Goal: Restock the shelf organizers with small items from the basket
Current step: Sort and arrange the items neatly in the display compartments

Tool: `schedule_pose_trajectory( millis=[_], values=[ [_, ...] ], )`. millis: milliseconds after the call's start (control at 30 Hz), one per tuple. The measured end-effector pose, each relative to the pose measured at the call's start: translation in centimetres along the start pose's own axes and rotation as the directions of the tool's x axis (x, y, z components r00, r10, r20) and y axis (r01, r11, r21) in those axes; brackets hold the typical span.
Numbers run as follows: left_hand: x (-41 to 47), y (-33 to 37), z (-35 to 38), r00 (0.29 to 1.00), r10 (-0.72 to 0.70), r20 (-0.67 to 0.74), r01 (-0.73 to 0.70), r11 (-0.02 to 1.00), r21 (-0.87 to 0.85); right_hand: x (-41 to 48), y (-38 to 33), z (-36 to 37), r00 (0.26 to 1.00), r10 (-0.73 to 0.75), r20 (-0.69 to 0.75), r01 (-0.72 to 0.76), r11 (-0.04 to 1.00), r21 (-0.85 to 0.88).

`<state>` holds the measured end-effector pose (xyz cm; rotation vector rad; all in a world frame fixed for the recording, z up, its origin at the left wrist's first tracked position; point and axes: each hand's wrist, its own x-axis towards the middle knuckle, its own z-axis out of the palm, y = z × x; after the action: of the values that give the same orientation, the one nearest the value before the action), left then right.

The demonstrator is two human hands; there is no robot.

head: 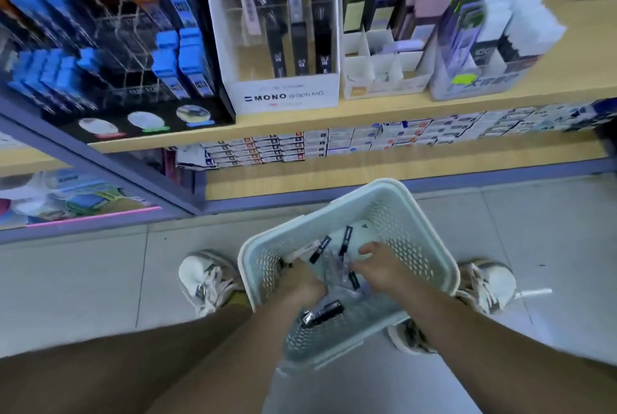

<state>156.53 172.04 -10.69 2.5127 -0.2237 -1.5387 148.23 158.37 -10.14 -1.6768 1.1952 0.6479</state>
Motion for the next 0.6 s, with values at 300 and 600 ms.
schedule_pose_trajectory(
  millis=[300, 600],
  values=[
    [4.1, -0.8, 4.6, 0.937, -0.045, -0.345, 0.023, 0.998, -0.066, 6.4, 0.2, 6.0, 0.974, -0.135, -0.181, 0.042, 0.897, -0.44],
    [3.6, -2.2, 6.6, 0.943, 0.185, -0.275, -0.109, 0.957, 0.269, 8.0, 1.2, 3.0, 0.96, -0.249, -0.126, 0.112, 0.759, -0.641]
  ],
)
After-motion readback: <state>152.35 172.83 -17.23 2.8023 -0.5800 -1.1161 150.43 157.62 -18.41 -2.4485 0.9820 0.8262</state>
